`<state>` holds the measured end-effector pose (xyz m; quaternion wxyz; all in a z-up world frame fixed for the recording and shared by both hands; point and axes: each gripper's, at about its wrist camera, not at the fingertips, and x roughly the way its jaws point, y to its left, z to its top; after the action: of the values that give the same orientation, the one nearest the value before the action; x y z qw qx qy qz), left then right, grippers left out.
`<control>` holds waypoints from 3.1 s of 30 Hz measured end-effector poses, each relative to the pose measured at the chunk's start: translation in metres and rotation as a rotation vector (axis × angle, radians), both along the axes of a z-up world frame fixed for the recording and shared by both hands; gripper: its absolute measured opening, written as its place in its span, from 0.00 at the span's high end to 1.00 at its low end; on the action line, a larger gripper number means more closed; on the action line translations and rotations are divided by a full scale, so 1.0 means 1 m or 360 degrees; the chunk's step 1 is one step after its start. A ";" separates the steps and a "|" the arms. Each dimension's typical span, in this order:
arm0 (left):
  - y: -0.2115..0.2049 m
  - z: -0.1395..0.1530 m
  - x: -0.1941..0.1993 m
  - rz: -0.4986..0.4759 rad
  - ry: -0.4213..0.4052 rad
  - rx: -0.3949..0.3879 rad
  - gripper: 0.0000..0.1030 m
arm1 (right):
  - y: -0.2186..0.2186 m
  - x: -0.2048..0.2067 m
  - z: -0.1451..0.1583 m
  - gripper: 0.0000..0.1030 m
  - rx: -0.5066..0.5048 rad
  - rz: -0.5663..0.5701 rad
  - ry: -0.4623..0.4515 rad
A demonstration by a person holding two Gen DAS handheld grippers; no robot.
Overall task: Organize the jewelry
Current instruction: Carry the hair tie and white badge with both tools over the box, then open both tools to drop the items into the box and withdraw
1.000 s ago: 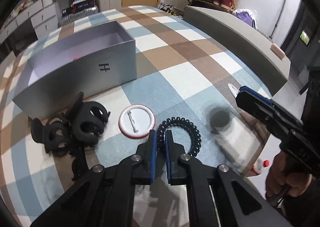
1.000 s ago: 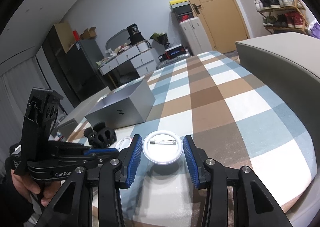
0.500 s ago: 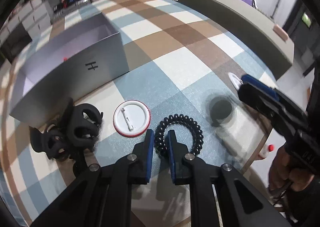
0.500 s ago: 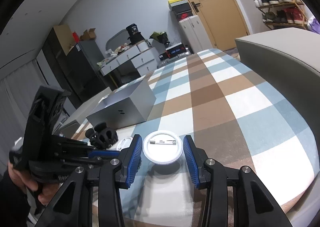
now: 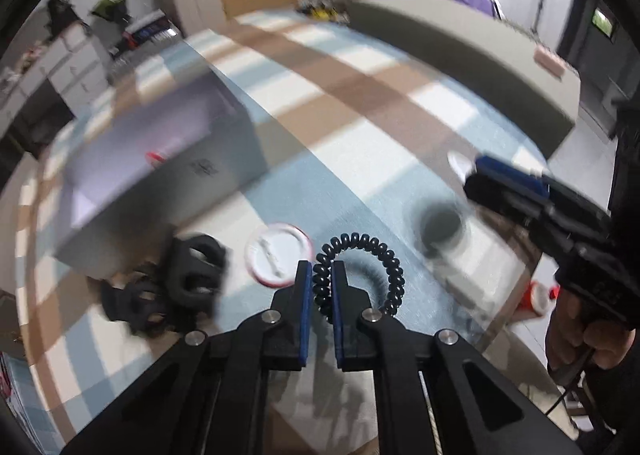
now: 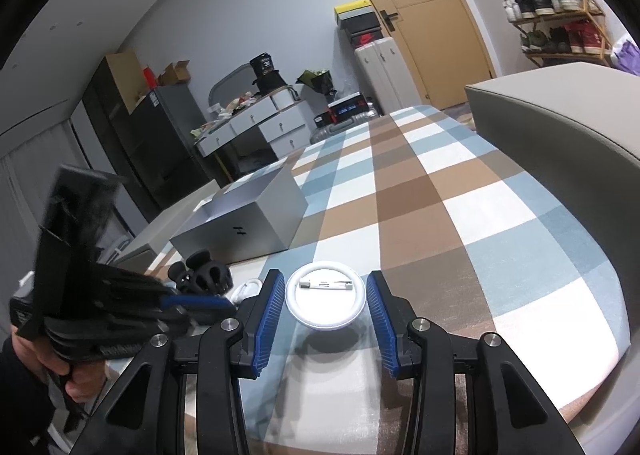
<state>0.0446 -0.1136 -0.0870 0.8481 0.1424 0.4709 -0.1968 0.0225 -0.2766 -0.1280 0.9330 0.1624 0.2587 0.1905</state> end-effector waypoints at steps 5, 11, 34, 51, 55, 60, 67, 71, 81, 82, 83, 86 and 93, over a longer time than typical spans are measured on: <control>0.028 0.036 -0.004 0.0097 -0.0219 -0.0039 0.96 | 0.006 0.001 0.013 0.60 -0.0028 0.0018 -0.0051; 0.069 0.061 0.009 0.0263 -0.0352 -0.0116 0.96 | 0.025 0.015 0.032 0.60 -0.0037 0.0075 -0.0096; 0.143 0.047 0.073 0.0602 -0.0432 -0.0426 0.96 | 0.154 0.142 0.089 0.60 -0.0205 0.0501 -0.0092; 0.147 0.012 0.092 0.0473 -0.0204 -0.0521 0.96 | 0.181 0.183 0.043 0.60 -0.0334 0.0538 0.0202; 0.148 0.010 0.092 0.0440 -0.0200 -0.0522 0.95 | 0.185 0.182 0.039 0.59 -0.0363 0.0533 0.0214; 0.151 0.012 0.096 0.0456 -0.0187 -0.0553 0.95 | 0.183 0.183 0.041 0.58 -0.0362 0.0512 0.0201; 0.157 0.017 0.096 0.0453 -0.0175 -0.0609 0.76 | 0.174 0.178 0.049 0.58 -0.0305 0.0477 0.0176; 0.159 0.026 0.087 0.0449 -0.0249 -0.0623 0.55 | 0.165 0.167 0.057 0.58 -0.0293 0.0438 0.0136; 0.154 0.044 0.067 0.0557 -0.0424 -0.0493 0.37 | 0.149 0.132 0.076 0.45 -0.0292 0.0353 0.0001; 0.153 0.046 0.064 0.0573 -0.0446 -0.0475 0.34 | 0.147 0.129 0.077 0.45 -0.0284 0.0352 -0.0005; 0.152 0.047 0.062 0.0585 -0.0460 -0.0461 0.31 | 0.144 0.124 0.078 0.42 -0.0274 0.0345 -0.0017; 0.151 0.052 0.053 0.0647 -0.0530 -0.0429 0.20 | 0.138 0.106 0.083 0.33 -0.0258 0.0323 -0.0070; 0.145 0.056 0.036 0.0703 -0.0599 -0.0348 0.06 | 0.126 0.069 0.081 0.13 -0.0313 0.0272 -0.0145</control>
<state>0.0806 0.0314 -0.0314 0.9529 -0.0215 0.3013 -0.0272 0.0919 -0.1502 -0.0469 0.9355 0.0387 0.2465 0.2500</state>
